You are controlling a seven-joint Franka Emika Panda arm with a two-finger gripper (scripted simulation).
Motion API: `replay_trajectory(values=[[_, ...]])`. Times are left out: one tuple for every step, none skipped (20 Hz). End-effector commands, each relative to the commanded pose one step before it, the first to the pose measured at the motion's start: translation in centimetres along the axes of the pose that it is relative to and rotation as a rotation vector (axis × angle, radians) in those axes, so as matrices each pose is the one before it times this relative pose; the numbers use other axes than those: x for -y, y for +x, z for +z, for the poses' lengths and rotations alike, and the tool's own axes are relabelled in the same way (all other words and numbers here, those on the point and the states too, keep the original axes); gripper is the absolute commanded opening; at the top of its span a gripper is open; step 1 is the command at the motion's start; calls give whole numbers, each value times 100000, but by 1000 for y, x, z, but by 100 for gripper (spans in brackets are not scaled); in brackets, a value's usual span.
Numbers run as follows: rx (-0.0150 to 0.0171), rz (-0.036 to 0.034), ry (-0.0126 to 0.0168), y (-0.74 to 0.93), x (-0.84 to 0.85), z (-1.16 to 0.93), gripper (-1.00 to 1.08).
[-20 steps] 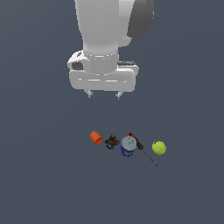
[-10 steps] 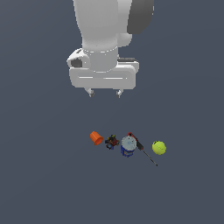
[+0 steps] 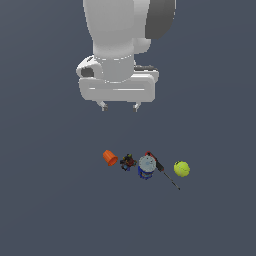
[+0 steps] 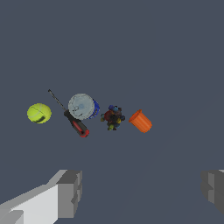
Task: Pick up a designated object from a clutter of objects.
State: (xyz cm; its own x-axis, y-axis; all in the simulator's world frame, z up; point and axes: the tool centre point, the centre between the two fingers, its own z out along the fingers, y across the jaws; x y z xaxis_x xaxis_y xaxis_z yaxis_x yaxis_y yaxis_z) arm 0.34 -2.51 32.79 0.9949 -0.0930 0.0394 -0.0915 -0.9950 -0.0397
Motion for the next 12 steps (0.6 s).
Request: replay_trajectory(values=[[120,-1607,-268,144,-170,473,100],[35,-896,-136,80,-90,245,100],[48,-1014,-163,88,-103,280,100],[62,-1141,-190,96,-116,316,100],[72,-1256,-206,101,-129,349,100],[78,-1374,-213,106,-141,381,100],[86,-1496,-220,110,-152,414,100],[97,-1619,-229,112,-165,449,100],[110,-1746,-238,113,-178,485,100],[122,-1877,-244,113,-189,521,100],[134,-2007,-246,111,-201,558,100],[147,-2137,-246,107,-213,594,100]])
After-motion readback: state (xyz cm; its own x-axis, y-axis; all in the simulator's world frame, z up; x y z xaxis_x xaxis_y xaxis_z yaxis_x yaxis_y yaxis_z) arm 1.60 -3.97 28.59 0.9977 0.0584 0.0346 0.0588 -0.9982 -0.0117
